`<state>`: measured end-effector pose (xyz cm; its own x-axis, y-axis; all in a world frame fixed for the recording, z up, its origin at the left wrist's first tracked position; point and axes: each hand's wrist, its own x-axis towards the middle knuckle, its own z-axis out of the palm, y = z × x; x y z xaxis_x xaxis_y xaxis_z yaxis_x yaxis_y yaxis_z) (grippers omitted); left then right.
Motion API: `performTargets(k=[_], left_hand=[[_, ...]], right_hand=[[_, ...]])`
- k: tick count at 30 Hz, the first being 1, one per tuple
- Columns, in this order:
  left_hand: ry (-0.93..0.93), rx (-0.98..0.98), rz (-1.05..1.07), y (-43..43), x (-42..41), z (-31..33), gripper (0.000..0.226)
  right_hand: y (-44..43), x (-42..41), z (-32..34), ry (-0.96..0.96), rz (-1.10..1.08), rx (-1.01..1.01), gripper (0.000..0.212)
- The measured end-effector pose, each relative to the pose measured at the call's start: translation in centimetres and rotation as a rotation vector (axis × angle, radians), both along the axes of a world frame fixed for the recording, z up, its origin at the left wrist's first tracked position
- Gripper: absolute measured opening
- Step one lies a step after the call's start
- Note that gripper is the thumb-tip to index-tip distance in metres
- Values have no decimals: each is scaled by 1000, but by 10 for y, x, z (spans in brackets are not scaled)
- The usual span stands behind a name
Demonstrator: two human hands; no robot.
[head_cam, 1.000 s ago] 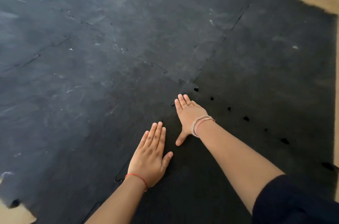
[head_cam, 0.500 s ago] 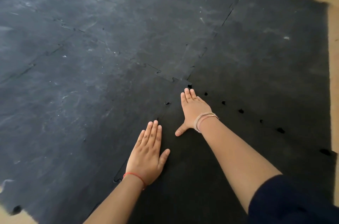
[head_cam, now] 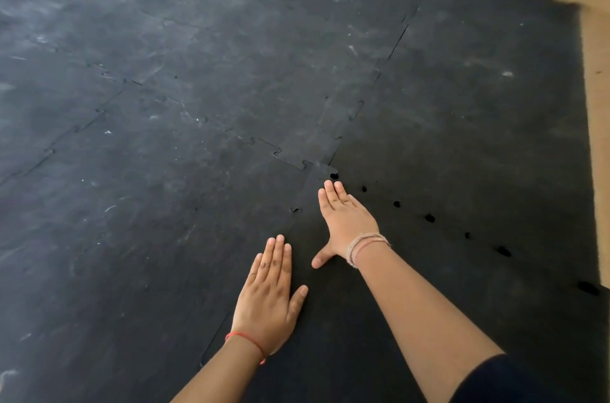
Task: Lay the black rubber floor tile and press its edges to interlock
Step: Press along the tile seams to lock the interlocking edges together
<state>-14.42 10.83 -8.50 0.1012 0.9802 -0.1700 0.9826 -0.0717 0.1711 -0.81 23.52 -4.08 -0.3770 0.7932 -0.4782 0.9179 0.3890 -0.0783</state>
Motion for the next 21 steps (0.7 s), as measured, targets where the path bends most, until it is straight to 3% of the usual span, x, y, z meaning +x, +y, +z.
performTargets(k=[2,6,12,21], left_hand=[[-49,89,-27,29,8,4,69],[-144,18,-14,90,24,5,63],[-128,-13,-67,96,25,-1,59],[-154,-53,-90,99,21,1,70]], right_hand=[[-5,8,-5,77,-58,47,131],[-32,25,-11,153,-269,157,128],[-6,25,-8,39,-125,94,139],[9,13,-2,-125,-77,54,145]])
